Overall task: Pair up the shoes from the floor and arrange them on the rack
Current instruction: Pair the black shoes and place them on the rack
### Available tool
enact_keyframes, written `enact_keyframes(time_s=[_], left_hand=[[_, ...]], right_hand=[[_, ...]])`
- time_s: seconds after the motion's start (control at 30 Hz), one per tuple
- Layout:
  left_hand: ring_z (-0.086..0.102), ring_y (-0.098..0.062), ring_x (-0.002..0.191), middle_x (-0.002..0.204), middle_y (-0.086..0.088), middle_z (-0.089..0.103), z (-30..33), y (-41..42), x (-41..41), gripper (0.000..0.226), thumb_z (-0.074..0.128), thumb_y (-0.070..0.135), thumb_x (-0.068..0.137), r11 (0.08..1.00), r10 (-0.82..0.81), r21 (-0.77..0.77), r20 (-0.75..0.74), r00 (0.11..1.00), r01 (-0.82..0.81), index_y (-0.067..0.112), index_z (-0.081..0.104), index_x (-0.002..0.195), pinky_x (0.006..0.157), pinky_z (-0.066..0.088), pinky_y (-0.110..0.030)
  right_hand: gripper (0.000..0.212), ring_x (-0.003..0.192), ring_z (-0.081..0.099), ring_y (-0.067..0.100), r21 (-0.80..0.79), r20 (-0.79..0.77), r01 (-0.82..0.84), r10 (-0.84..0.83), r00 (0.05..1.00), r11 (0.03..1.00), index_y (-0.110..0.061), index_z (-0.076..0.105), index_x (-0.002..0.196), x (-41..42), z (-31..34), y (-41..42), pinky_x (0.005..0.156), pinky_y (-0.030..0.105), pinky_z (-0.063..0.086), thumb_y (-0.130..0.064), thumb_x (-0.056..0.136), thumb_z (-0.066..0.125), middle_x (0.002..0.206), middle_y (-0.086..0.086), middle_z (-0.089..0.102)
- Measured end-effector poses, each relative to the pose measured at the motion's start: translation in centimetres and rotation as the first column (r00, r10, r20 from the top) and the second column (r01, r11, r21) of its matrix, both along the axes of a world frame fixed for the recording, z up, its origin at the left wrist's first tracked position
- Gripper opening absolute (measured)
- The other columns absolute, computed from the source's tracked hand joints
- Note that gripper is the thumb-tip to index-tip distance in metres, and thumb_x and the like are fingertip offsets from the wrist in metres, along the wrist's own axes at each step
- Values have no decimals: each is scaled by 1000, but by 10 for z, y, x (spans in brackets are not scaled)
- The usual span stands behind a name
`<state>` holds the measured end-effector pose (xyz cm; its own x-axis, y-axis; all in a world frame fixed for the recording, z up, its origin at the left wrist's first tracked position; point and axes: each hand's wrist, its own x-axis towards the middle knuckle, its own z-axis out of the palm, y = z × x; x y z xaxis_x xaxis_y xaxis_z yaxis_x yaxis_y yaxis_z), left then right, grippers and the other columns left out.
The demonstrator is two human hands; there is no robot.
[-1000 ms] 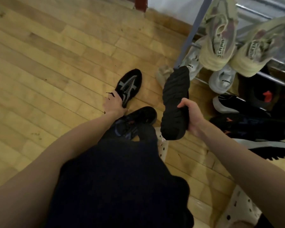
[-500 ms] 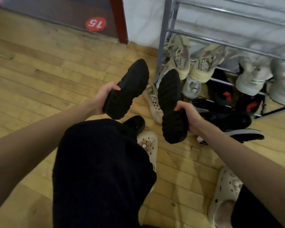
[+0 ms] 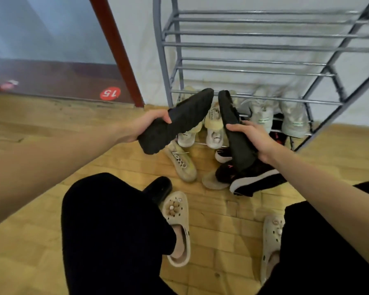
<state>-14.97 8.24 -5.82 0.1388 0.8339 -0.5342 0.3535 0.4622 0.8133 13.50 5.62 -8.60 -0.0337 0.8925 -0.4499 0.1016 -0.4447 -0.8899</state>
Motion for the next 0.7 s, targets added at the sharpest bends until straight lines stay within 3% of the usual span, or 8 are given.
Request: enact_keyframes(time_s=[0.07, 0.13, 0.23, 0.33, 0.43, 0.53, 0.7], left_hand=[[64, -28, 73, 89, -16, 71, 12, 0, 23, 32, 65, 33, 74, 997, 5, 75, -37, 999, -2, 9, 68, 95, 71, 51, -35], [62, -25, 64, 80, -12, 69, 23, 5, 44, 24, 66, 31, 77, 981, 55, 187, -61, 997, -42, 9, 67, 87, 64, 49, -30], [61, -18, 62, 78, -5, 66, 30, 26, 66, 29, 71, 36, 78, 947, 126, 312, -122, 985, -83, 12, 64, 93, 56, 49, -24], [66, -19, 75, 86, -3, 67, 23, 52, 78, 41, 67, 49, 80, 885, 73, 452, -375, 924, 113, 14, 60, 98, 67, 54, -32], [64, -28, 87, 95, -8, 64, 1, 81, 87, 58, 56, 62, 81, 832, 135, 497, -610, 781, 245, 9, 55, 105, 74, 55, -39], [57, -37, 104, 111, -15, 59, -18, 112, 99, 65, 53, 64, 82, 794, 275, 557, -687, 673, 244, 8, 50, 115, 82, 52, -45], [46, -42, 119, 129, -23, 49, -30, 157, 106, 67, 53, 61, 87, 785, 349, 555, -763, 544, 275, 4, 46, 123, 94, 42, -49]], right_hand=[[33, 71, 65, 16, 59, 42, 21, -24, 999, 998, -16, 60, 113, 12, 14, 2, 52, 21, 53, -26, 83, 72, 88, 4, 68], [32, 67, 63, 12, 151, 87, 20, -34, 996, 988, -17, 59, 113, 19, 25, 10, 48, 18, 51, -22, 84, 72, 84, 1, 65], [42, 77, 62, 12, 248, 196, 35, -85, 977, 968, -18, 58, 117, 21, 31, 33, 67, 24, 54, -28, 80, 75, 89, -4, 63], [75, 104, 60, 24, 309, 425, -1, -138, 894, 951, -24, 56, 125, 17, 26, 62, 94, 43, 51, -54, 59, 74, 111, 1, 64], [73, 114, 53, 33, 288, 553, -16, -153, 819, 958, -33, 55, 121, 15, 11, 92, 99, 53, 43, -61, 54, 65, 118, 6, 61], [68, 123, 45, 38, 262, 649, -19, -162, 744, 965, -33, 52, 123, 12, 6, 125, 106, 56, 31, -60, 62, 62, 126, 8, 56], [64, 128, 38, 41, 255, 758, -61, -160, 633, 965, -23, 49, 130, 4, 7, 185, 106, 50, 28, -53, 74, 61, 132, 19, 47]])
